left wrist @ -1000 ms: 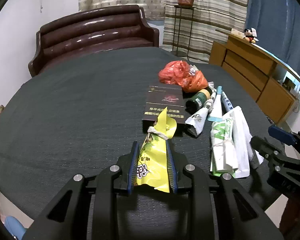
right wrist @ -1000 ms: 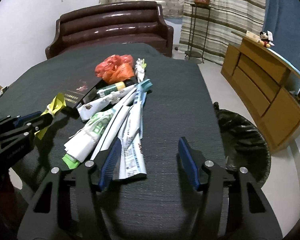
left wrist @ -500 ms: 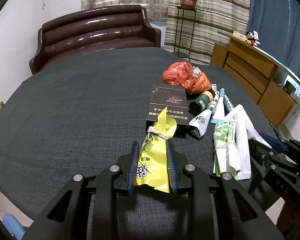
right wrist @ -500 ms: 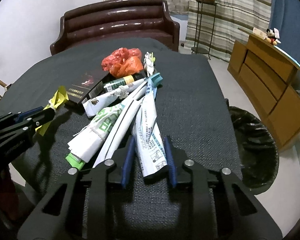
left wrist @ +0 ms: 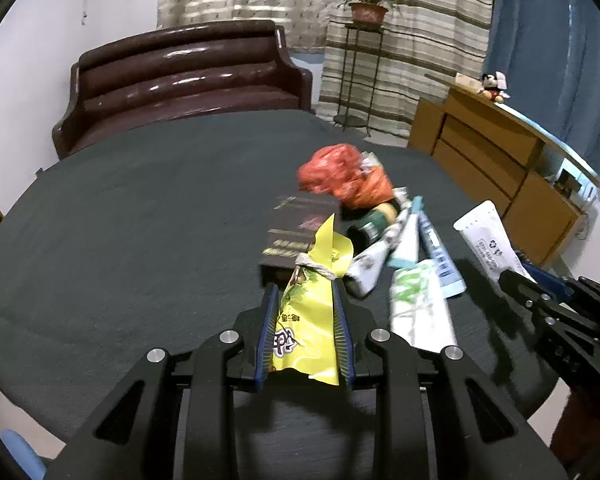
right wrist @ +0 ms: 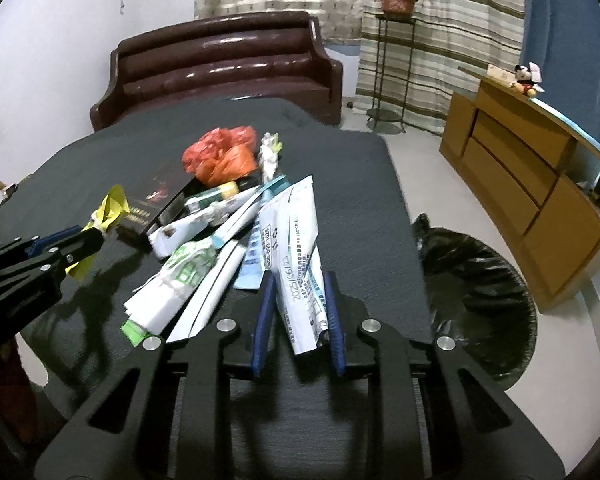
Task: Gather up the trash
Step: 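Carry both held items over the black bin and open both grippers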
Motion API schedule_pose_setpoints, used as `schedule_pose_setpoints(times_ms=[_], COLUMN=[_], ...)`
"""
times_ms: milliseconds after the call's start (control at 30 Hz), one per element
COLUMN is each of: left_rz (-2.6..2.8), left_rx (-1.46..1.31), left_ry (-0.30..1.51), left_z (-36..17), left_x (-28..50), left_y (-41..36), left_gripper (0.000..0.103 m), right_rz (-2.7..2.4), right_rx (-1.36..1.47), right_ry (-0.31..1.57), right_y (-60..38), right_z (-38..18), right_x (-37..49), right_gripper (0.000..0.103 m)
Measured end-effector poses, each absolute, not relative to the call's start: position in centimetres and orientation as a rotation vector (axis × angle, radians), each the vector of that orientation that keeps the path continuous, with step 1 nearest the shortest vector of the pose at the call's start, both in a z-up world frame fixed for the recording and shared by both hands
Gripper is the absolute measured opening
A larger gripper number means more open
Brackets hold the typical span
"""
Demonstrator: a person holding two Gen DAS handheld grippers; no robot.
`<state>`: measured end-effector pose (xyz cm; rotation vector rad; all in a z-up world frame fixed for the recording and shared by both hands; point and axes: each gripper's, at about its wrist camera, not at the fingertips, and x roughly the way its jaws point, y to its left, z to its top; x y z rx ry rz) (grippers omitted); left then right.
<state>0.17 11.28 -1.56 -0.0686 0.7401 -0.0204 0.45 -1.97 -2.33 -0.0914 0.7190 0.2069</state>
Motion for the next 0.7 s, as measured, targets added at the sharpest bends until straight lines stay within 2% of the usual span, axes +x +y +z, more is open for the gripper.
schedule_pose_setpoints(times_ms=[700], left_rz=[-0.249], left_rx=[0.013], left_ry=[0.663], left_z=[0.0], left_x=[5.2], left_y=[-2.5], left_gripper=[0.028], right_rz=[-0.106], right_rx=[-0.037], right_ry=[0.635], right_y=[-14.1], right_z=[-0.8], right_x=[1.7], right_gripper=[0.024])
